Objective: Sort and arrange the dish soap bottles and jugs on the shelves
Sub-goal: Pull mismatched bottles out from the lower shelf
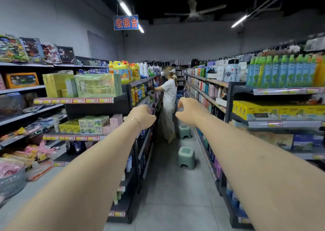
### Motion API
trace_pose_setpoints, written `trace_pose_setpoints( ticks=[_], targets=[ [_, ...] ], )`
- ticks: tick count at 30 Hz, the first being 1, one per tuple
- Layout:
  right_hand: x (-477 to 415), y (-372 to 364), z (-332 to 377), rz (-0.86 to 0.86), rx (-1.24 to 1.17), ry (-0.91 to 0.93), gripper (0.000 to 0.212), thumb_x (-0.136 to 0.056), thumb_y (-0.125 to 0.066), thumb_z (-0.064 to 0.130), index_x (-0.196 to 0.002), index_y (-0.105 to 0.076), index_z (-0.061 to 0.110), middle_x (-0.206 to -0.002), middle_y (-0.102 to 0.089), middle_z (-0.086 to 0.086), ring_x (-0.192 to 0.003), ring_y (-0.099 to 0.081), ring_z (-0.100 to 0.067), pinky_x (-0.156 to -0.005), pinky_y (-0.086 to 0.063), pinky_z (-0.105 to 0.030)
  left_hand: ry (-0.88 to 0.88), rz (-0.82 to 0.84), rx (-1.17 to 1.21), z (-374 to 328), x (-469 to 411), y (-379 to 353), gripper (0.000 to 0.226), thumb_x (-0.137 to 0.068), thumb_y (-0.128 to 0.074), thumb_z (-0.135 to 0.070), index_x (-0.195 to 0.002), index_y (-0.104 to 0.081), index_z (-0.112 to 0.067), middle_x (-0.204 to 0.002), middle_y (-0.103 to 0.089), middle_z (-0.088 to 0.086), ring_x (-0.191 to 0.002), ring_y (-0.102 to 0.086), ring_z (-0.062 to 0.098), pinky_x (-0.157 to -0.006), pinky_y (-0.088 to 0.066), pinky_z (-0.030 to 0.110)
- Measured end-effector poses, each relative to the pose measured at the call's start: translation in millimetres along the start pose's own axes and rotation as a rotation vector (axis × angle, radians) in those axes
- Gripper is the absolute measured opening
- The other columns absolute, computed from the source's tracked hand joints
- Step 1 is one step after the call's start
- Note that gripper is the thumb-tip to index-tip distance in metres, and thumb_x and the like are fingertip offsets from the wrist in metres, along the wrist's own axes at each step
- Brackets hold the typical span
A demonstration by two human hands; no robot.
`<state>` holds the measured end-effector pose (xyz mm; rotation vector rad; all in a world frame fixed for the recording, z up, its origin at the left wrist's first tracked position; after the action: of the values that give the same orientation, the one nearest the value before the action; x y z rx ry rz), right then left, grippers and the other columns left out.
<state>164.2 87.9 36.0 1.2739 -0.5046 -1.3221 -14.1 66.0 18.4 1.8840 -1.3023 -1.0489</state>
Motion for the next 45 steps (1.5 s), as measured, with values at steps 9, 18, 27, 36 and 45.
trace_pose_setpoints(
  ticks=[9, 18, 27, 36, 45],
  targets=[
    [-119, -56, -23, 0.010, 0.060, -0.012, 0.022, -0.086, -0.051, 0.032, -0.105, -0.050, 0.021, -0.105, -0.056, -0.004, -0.093, -0.055, -0.028, -0.079, -0.047, -0.041, -0.046, 0.013, -0.134, 20, -133, -47, 0.039, -0.090, -0.056, -0.038, -0.127, -0.052, -0.026, -0.127, -0.057, 0.004, -0.118, -0.051, 0.029, -0.100, -0.038, 0.046],
    [-261, -119, -69, 0.072, 0.104, -0.005, 0.018, -0.087, -0.049, 0.033, -0.101, -0.052, 0.022, -0.103, -0.057, -0.003, -0.087, -0.057, -0.024, -0.068, -0.045, -0.034, -0.080, 0.066, -0.196, 38, -272, -101, 0.040, -0.090, -0.056, -0.034, -0.128, -0.051, -0.023, -0.131, -0.055, 0.004, -0.121, -0.050, 0.029, -0.105, -0.035, 0.052],
    [-446, -152, -105, 0.042, 0.092, 0.085, 0.019, -0.087, -0.049, 0.029, -0.102, -0.052, 0.018, -0.104, -0.055, -0.004, -0.088, -0.053, -0.025, -0.067, -0.041, -0.034, -0.085, 0.051, -0.228, 33, -459, -132, 0.029, -0.089, -0.056, -0.031, -0.117, -0.052, -0.022, -0.121, -0.056, 0.005, -0.109, -0.053, 0.029, -0.098, -0.041, 0.054],
    [-588, -226, -134, 0.071, 0.060, 0.145, 0.020, -0.087, -0.051, 0.032, -0.102, -0.054, 0.018, -0.100, -0.053, -0.002, -0.088, -0.052, -0.023, -0.067, -0.042, -0.034, -0.090, 0.074, -0.278, 61, -606, -191, 0.028, -0.088, -0.054, -0.033, -0.115, -0.053, -0.022, -0.112, -0.058, 0.003, -0.105, -0.055, 0.029, -0.094, -0.044, 0.052],
    [-764, -308, -148, 0.126, 0.079, 0.217, 0.014, -0.088, -0.051, 0.030, -0.095, -0.051, 0.018, -0.097, -0.055, -0.002, -0.083, -0.054, -0.023, -0.064, -0.041, -0.034, -0.045, 0.068, -0.335, 124, -775, -233, 0.035, -0.092, -0.051, -0.032, -0.125, -0.048, -0.021, -0.123, -0.053, 0.006, -0.112, -0.053, 0.030, -0.094, -0.043, 0.048]
  ],
)
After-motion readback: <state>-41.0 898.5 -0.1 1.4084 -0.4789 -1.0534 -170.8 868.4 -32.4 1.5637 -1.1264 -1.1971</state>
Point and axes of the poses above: each hand's wrist, its own x-axis away from the middle knuckle, its own y-axis out of the back of the hand, z = x × y, the point moved 7 cm from there along -x, towards the middle knuckle
